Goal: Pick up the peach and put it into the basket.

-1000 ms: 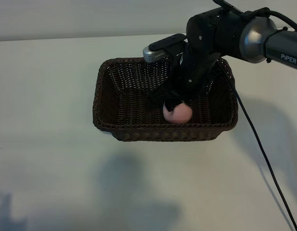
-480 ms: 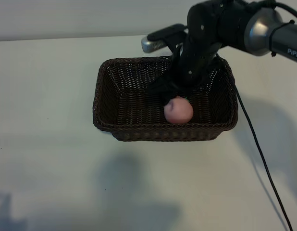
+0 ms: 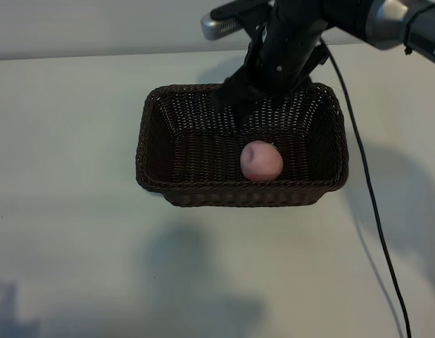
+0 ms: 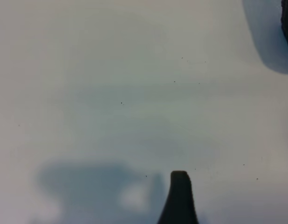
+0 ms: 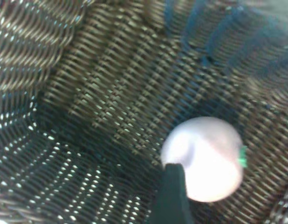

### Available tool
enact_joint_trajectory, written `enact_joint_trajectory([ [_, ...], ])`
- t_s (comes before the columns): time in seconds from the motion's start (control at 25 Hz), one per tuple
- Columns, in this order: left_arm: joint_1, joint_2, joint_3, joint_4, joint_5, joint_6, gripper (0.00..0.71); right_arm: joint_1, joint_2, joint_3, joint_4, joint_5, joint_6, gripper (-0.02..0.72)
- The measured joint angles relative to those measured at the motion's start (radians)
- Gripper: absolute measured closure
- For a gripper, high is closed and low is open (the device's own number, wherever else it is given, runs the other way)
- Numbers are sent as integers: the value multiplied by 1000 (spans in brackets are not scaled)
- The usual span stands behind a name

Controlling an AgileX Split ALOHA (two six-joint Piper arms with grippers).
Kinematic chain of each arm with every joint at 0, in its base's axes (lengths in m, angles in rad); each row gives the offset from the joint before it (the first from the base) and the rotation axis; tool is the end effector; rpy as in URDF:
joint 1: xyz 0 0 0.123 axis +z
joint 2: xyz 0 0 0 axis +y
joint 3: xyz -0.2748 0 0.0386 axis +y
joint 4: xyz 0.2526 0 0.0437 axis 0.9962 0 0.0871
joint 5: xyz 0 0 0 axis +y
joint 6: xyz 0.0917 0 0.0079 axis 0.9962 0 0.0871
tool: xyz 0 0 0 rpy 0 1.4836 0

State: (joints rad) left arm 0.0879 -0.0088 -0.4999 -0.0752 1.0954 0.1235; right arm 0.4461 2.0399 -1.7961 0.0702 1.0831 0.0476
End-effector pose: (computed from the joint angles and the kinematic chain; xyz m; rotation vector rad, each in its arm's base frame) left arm 0.0053 -0.0057 0.2764 0.0423 2.0677 0.0397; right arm 0.3983 0.1968 0.2452 -0.5288 2.7798 0.2082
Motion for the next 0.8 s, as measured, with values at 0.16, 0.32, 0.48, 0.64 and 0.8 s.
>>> enact_joint_trajectory([
  [0.16,0,0,0,-1,0,0,118,-30,0,-34,-37,45,15,108],
  [0.32,0,0,0,-4,0,-1,118,-79,0,-40,-60,88,18,108],
  [0.48,0,0,0,-5,0,-2,118,-138,0,-40,-64,116,17,108],
  [0.64,0,0,0,-5,0,-2,118,-202,0,-40,-62,125,13,108],
  [0.8,0,0,0,-5,0,-5,118,-267,0,-40,-70,130,-7,108],
])
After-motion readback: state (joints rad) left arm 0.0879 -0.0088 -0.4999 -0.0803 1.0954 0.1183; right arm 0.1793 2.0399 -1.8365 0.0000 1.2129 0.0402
